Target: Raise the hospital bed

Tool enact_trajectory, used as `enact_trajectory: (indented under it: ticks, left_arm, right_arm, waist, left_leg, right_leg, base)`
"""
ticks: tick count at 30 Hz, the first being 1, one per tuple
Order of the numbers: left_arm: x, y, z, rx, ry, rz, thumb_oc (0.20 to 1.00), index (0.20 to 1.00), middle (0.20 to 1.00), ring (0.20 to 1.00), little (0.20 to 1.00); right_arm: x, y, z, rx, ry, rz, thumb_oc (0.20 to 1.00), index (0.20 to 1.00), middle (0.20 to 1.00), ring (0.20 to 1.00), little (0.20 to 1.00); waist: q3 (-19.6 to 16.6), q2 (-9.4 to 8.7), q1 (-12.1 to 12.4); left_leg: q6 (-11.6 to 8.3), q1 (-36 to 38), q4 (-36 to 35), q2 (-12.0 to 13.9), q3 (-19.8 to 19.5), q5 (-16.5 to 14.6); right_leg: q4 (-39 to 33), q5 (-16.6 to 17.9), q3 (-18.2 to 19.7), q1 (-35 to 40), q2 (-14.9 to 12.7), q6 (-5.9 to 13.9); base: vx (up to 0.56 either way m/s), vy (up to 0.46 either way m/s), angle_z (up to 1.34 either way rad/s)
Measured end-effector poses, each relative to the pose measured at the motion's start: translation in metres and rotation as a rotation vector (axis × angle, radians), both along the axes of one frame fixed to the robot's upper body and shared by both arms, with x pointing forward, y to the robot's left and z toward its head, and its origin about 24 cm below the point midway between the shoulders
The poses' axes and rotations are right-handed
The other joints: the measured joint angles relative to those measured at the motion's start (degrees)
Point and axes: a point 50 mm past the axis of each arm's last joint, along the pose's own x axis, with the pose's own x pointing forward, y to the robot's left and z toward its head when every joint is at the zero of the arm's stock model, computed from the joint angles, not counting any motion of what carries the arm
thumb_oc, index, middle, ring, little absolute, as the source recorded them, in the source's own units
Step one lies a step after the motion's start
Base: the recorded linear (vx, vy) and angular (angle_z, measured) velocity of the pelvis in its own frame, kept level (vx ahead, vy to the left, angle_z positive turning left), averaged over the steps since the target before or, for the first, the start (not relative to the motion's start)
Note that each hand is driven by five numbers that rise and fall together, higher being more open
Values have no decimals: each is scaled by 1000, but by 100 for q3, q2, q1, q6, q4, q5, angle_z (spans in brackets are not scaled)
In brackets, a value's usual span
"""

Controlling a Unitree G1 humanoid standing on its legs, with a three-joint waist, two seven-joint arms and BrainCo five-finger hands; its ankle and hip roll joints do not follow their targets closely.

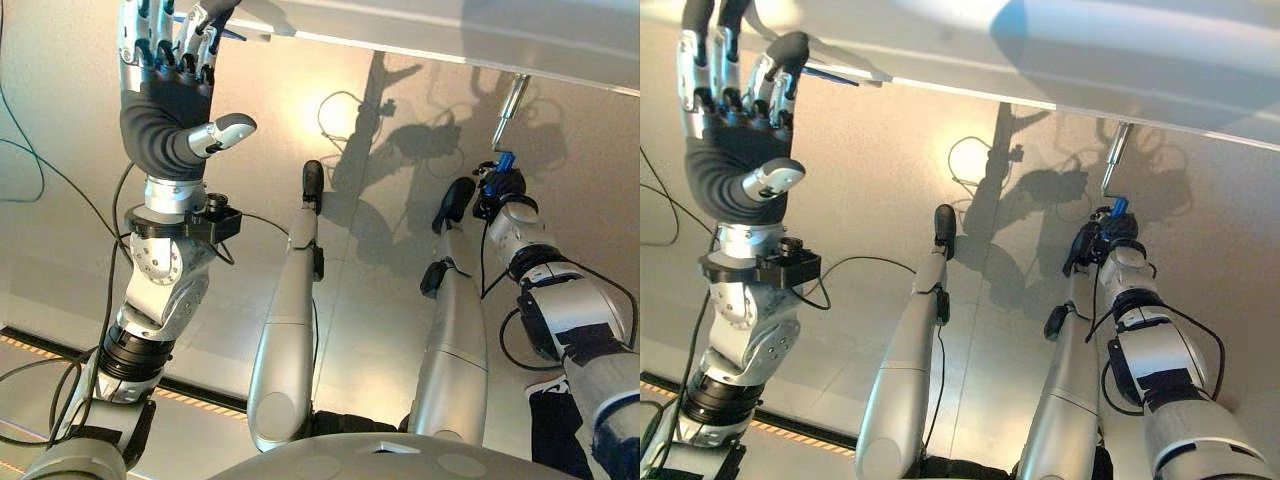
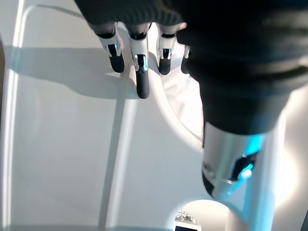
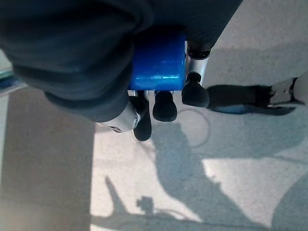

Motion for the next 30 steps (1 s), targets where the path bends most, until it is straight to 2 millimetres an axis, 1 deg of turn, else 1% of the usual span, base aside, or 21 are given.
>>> enact_trajectory:
  ticks: [1,2,4,5,6,7,10,11,12,13,14,16,17,18,20,25,26,28,29,30]
  left_arm:
    - [-1,1,-1,-2,3,-3,1000,1000,1000,1000,1000]
    - [-1,1,-1,3,4,-2,1000,1000,1000,1000,1000]
    - [-1,2,-2,4,8,-1,1000,1000,1000,1000,1000]
    - [-3,2,-1,10,3,-1,1000,1000,1000,1000,1000]
    - [-4,4,-2,18,4,4,1000,1000,1000,1000,1000]
    - [-4,4,-2,17,5,7,1000,1000,1000,1000,1000]
    - [-7,8,-3,12,1,17,1000,1000,1000,1000,1000]
    - [-11,12,-2,9,-9,33,1000,1000,1000,1000,1000]
    - [-12,14,-2,5,-14,40,1000,1000,1000,1000,1000]
    - [-15,19,-3,-4,-13,63,1000,1000,1000,1000,1000]
    - [-18,22,-3,-6,-14,75,1000,1000,1000,1000,1000]
    - [-21,29,-4,-14,-18,106,1000,1000,1000,1000,1000]
    - [-23,32,-5,-13,-13,120,1000,1000,1000,1000,1000]
    - [-23,34,-6,-8,-7,134,1000,1000,1000,1000,1000]
    - [-23,33,-10,25,13,156,1000,1000,1000,1000,1000]
    - [-28,38,-11,64,15,177,1000,1000,1000,1000,1000]
    - [-28,38,-12,68,19,176,1000,1000,1000,1000,1000]
    - [-30,39,-12,77,21,180,1000,1000,1000,1000,1000]
    - [-29,40,-12,79,24,182,1000,1000,1000,1000,1000]
    - [-30,40,-12,85,25,187,1000,1000,1000,1000,1000]
  right_arm:
    - [-1,0,-2,7,-10,0,200,200,200,200,200]
    - [-2,2,-4,10,-7,3,200,200,200,200,200]
    - [-3,2,-6,18,-12,1,200,200,200,200,200]
    - [-4,3,-9,32,-28,-1,200,200,200,200,200]
    - [-7,3,-12,37,-40,4,200,200,200,200,200]
    - [-7,5,-13,41,-48,11,200,200,200,200,200]
    - [-13,10,-20,51,-91,36,200,200,200,200,200]
    - [-20,21,-21,108,-166,73,200,200,200,200,200]
    - [-24,23,-24,124,-192,77,200,200,200,200,200]
    - [-33,29,-20,147,-260,109,200,200,200,200,200]
    - [-44,32,-21,147,-303,134,200,200,200,200,200]
    - [-60,37,-14,147,-372,186,200,200,200,200,200]
    - [-75,44,-10,144,-411,235,200,200,200,200,200]
    - [-80,50,-10,139,-422,256,200,200,200,200,200]
    - [-80,52,-12,142,-414,258,200,200,200,200,200]
    - [-96,61,-9,146,-415,336,200,200,200,200,200]
    - [-97,62,-10,161,-410,350,200,200,200,200,200]
    - [-102,64,-6,197,-414,408,200,200,200,200,200]
    - [-102,65,-7,221,-401,427,200,200,200,200,200]
    - [-103,69,-7,262,-401,456,200,200,200,200,200]
  waist:
    - [-2,-37,-45]
    - [-5,-118,-58]
    - [-3,-154,-87]
    - [-4,-204,-136]
    - [1,-280,-162]
    - [5,-308,-182]
    - [-1,-509,-290]
    - [-1,-625,-401]
    - [1,-674,-440]
    - [1,-739,-579]
    - [-4,-789,-624]
    - [2,-825,-718]
    - [1,-849,-768]
    - [1,-853,-789]
    - [-4,-881,-807]
    - [2,-907,-812]
    - [4,-911,-809]
    - [5,-913,-813]
    - [5,-913,-813]
    - [7,-914,-813]
  left_leg:
    - [9,11,-6,-9,41,5]
    - [22,28,4,-44,70,-12]
    - [29,30,5,-24,86,-13]
    - [38,44,6,-32,95,-19]
    - [45,74,5,-45,116,-28]
    - [45,89,5,-38,125,-34]
    - [39,119,14,-60,139,-59]
    - [37,119,5,-60,140,-61]
    - [35,119,7,-55,148,-68]
    - [36,121,12,-56,149,-73]
    - [34,129,11,-46,155,-86]
    - [31,138,17,-29,160,-94]
    - [29,170,21,-18,157,-102]
    - [33,222,20,-18,155,-109]
    - [48,329,23,-28,182,-160]
    - [31,350,69,-20,205,-192]
    - [36,372,74,-21,211,-209]
    - [36,372,84,-19,222,-220]
    - [31,374,102,-10,218,-230]
    - [27,375,109,3,211,-235]
  right_leg:
    - [52,-23,46,-14,-3,25]
    - [38,-30,80,-5,-4,21]
    - [53,-24,97,-13,-12,38]
    - [55,-30,111,6,-18,49]
    - [62,-8,125,30,-18,58]
    - [61,2,134,44,-19,45]
    - [46,1,146,75,-14,44]
    - [33,0,145,72,-10,47]
    - [10,3,148,77,-5,51]
    - [-1,4,151,96,1,60]
    - [-59,-7,152,111,8,78]
    - [-132,52,152,162,34,68]
    - [-188,91,151,226,51,55]
    - [-206,91,147,291,48,55]
    - [-235,79,148,416,32,78]
    - [-297,92,142,479,30,97]
    - [-305,90,137,504,25,99]
    - [-316,90,140,512,23,100]
    - [-319,90,136,522,32,100]
    - [-335,93,123,538,35,98]
  base:
    - [-6,-37,1]
    - [-7,-38,0]
    - [-4,-25,-1]
    - [-14,-45,1]
    - [-12,-46,-1]
    - [-8,-32,-3]
    - [-15,-24,-1]
    - [-28,-48,-3]
    - [0,0,0]
    - [-17,-16,-4]
    - [-25,-5,-4]
    - [-20,2,-6]
    - [-9,-1,-3]
    - [0,0,0]
    - [0,0,0]
    - [0,0,0]
    - [0,0,0]
    - [0,0,0]
    - [0,0,0]
    - [0,0,0]
